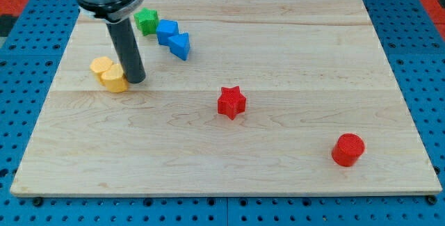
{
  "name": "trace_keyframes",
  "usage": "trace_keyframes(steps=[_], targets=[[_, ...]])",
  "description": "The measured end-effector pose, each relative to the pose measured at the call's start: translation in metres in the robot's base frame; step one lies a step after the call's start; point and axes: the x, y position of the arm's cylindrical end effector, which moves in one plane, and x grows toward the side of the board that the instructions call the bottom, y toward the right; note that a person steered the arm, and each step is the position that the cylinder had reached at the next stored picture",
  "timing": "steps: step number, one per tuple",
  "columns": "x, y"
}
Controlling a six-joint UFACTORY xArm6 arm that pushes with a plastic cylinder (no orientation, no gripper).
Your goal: Move the red star into the yellow heart
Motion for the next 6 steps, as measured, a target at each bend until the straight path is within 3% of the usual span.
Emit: trace_keyframes(steps=[4, 6], targets=[[-0.035, -0.03], [-0.04, 0.065]])
